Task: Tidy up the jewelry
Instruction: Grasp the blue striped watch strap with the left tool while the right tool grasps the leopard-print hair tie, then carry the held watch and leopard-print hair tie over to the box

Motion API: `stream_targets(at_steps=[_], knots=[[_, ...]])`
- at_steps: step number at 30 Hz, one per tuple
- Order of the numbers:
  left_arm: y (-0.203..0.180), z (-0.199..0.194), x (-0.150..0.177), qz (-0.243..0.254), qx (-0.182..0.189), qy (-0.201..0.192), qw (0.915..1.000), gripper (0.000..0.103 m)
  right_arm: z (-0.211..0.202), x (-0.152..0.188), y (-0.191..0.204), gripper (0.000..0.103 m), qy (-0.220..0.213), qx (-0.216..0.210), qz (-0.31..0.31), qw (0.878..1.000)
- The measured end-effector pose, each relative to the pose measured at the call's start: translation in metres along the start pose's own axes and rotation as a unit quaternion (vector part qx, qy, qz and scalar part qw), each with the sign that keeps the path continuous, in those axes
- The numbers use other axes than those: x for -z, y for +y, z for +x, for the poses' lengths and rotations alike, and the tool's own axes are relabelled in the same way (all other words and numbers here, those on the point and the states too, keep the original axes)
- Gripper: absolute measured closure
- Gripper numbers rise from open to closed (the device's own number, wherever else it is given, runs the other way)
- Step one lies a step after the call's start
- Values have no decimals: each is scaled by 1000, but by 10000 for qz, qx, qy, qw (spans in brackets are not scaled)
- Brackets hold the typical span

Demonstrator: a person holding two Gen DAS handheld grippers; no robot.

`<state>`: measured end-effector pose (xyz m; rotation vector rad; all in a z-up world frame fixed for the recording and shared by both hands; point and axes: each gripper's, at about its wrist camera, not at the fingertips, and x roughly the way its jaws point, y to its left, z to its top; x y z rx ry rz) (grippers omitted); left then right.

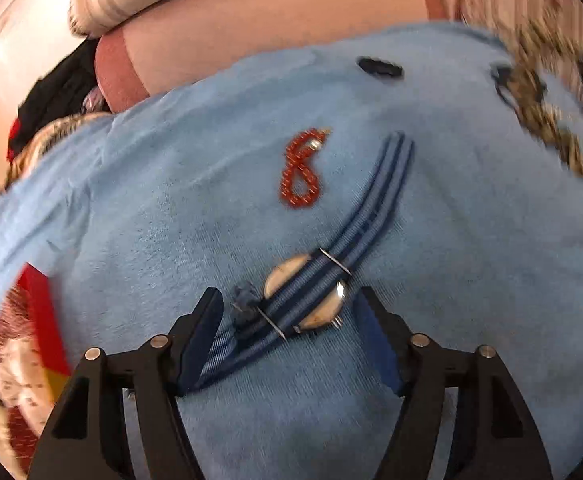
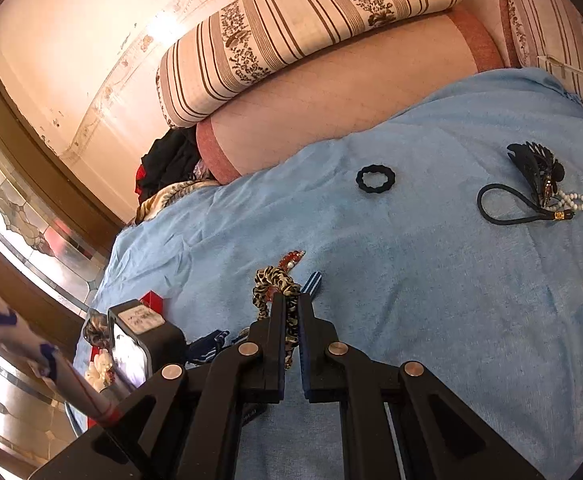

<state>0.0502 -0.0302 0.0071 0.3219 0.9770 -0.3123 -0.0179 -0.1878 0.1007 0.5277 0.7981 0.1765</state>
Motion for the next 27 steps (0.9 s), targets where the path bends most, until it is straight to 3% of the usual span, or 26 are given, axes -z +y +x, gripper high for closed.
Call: stream_targets(at_steps=[1, 2, 3, 9, 19, 27], knots=[[6, 1, -1, -201, 182, 11, 9996, 42, 1, -1, 0, 97, 10, 3, -4, 10000], [8, -1, 1, -315, 201, -67, 9993, 57, 4, -1, -1, 97, 23, 18, -26, 10000], [8, -3, 3, -378, 89, -138, 9992, 61, 5, -1, -1, 97, 36, 30, -46, 10000], [6, -26, 23, -888, 245, -330, 9952, 61, 5, 0, 0, 97, 41, 33, -80, 10000], [5, -105, 54, -957, 132, -998, 9903, 61, -5, 14, 21, 97, -76, 45, -370, 9993], [14, -147, 86, -1038, -29, -1322, 9858, 61, -29, 53, 40, 97, -207, 120, -804, 9965]])
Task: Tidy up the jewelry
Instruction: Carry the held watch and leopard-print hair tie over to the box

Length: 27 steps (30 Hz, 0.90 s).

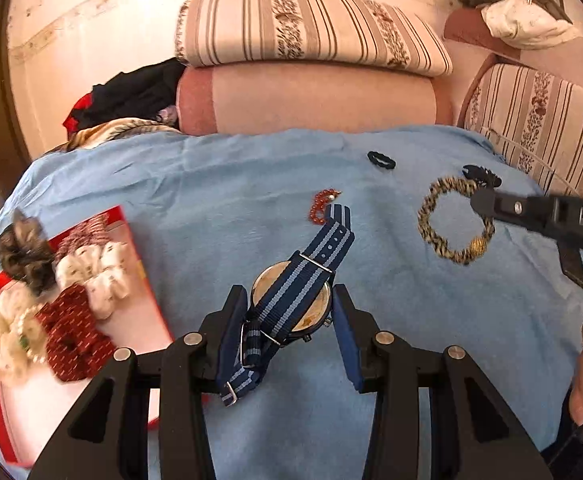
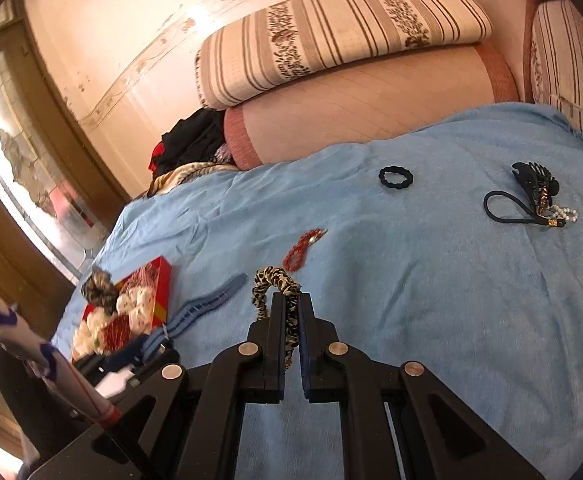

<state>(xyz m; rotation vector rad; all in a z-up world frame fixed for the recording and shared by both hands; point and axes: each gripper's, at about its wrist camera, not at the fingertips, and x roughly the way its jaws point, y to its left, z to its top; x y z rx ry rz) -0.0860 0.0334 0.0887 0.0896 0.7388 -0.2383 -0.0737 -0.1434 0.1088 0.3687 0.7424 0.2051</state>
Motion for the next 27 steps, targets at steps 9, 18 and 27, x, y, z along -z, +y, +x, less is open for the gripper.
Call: stream_targets(at_steps=[9, 18, 27], knots=[[13, -33, 15, -80, -114, -236, 9996, 61, -18, 39, 26, 97, -33, -34, -267, 9996], [27, -53, 18, -208, -168, -487, 9985, 61, -32, 63, 41, 97, 96, 23, -123, 9999], [54, -70, 22, -424, -239, -673, 9965, 61, -27, 70, 74, 97, 236, 35, -333, 9992]])
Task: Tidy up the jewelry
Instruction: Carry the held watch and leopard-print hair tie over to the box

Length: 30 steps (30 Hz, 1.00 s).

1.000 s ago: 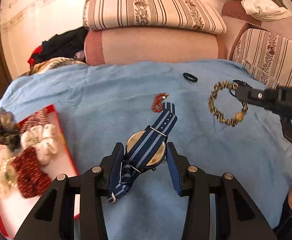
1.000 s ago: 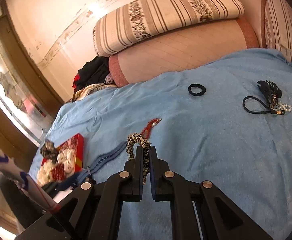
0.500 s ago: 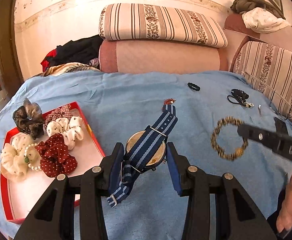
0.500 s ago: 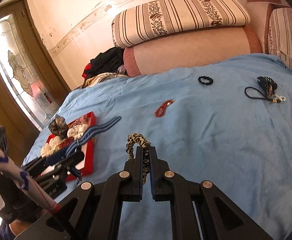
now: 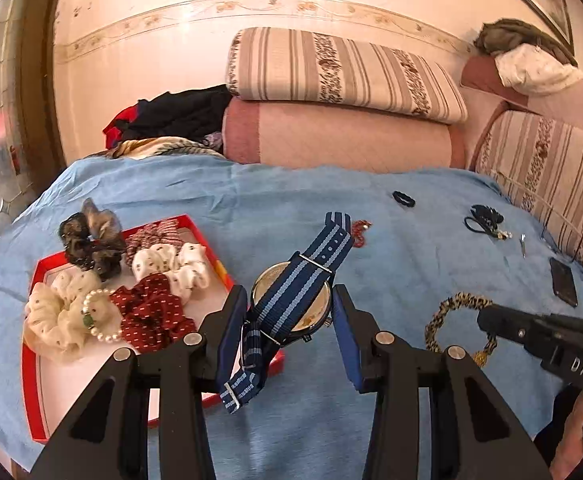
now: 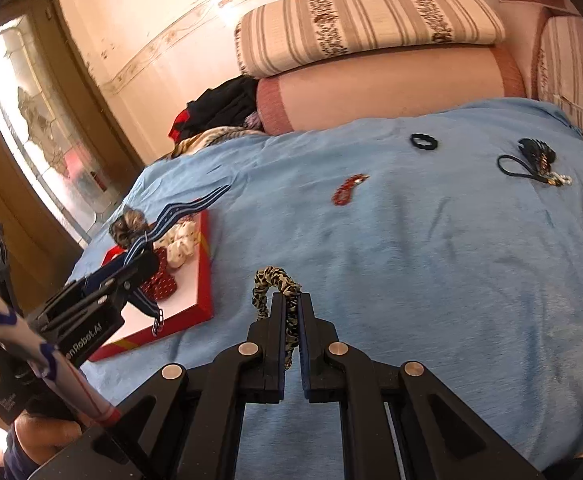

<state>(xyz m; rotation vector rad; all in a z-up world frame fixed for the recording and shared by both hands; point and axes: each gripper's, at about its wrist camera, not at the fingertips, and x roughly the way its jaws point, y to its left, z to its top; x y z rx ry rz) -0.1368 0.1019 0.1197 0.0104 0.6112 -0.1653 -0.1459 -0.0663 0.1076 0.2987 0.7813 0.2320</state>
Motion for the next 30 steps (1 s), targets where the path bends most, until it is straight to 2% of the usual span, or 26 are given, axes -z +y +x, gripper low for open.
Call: stream_targets(at_steps=[11, 16, 23, 30], knots=[[52, -11, 2, -519, -97, -63, 9986, 61, 16, -7, 53, 97, 95, -100, -503, 9986], [78, -16, 5, -741, -207, -88, 9970, 61, 28, -15, 81, 97, 120, -298, -668, 9973], [116, -17, 13, -1077, -547, -20, 9927, 61, 58, -22, 122, 97, 275, -578, -863, 9942], [150, -11, 27, -1347, -1039, 184, 9852, 61, 95, -14, 155, 97, 598, -819, -1057, 9892]])
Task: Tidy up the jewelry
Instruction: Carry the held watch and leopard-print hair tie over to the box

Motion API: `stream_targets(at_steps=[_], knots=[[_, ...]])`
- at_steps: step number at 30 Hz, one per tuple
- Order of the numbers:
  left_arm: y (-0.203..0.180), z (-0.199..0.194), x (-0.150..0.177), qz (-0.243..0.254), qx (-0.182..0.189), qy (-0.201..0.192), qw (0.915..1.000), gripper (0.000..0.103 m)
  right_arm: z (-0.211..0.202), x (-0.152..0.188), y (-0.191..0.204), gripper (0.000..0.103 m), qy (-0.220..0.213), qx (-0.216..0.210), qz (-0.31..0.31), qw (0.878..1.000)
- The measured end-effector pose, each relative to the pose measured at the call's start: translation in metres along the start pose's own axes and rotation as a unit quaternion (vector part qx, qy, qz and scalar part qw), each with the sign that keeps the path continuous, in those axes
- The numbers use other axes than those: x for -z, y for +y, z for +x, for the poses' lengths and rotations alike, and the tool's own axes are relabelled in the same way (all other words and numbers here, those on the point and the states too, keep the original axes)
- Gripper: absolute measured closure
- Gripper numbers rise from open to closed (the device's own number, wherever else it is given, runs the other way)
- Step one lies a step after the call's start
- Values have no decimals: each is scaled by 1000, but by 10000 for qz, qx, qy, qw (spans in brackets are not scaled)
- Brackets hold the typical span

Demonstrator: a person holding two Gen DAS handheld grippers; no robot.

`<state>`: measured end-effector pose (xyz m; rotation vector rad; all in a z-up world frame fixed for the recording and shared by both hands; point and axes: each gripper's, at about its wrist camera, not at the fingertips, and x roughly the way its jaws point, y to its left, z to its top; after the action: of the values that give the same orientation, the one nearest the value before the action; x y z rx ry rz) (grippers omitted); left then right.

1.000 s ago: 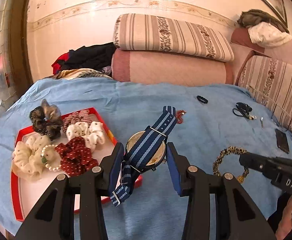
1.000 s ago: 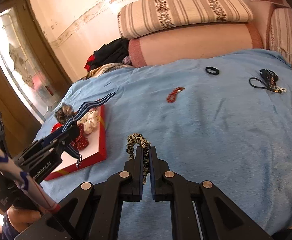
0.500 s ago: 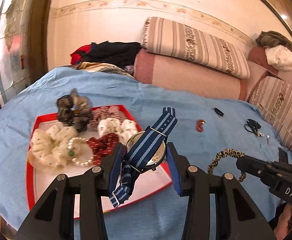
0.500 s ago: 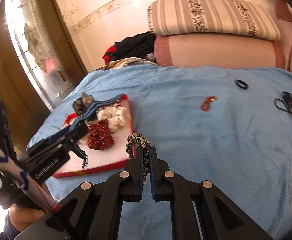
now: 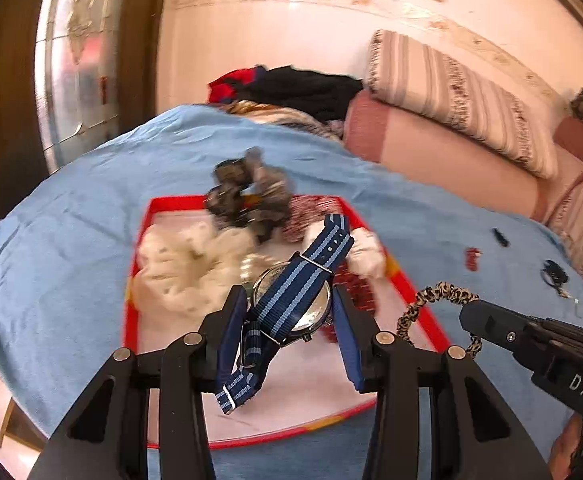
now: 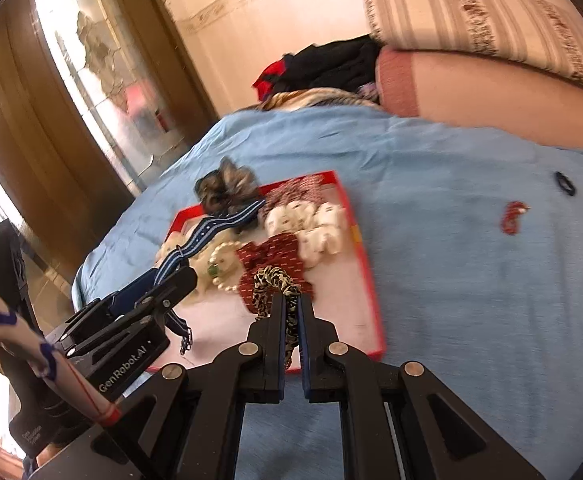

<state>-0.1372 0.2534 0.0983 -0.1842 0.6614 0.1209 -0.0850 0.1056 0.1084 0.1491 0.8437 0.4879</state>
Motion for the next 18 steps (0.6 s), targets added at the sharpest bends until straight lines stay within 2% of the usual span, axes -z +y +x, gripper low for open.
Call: stream_targets(at_steps=[10, 18], knots=[[28, 25, 11, -154, -600, 425, 9972, 61, 51, 2, 14, 97, 428, -18, -124, 9990], [27, 34, 14, -145, -685, 572, 9959, 61, 72, 9, 5, 96, 678, 134, -100, 9976]])
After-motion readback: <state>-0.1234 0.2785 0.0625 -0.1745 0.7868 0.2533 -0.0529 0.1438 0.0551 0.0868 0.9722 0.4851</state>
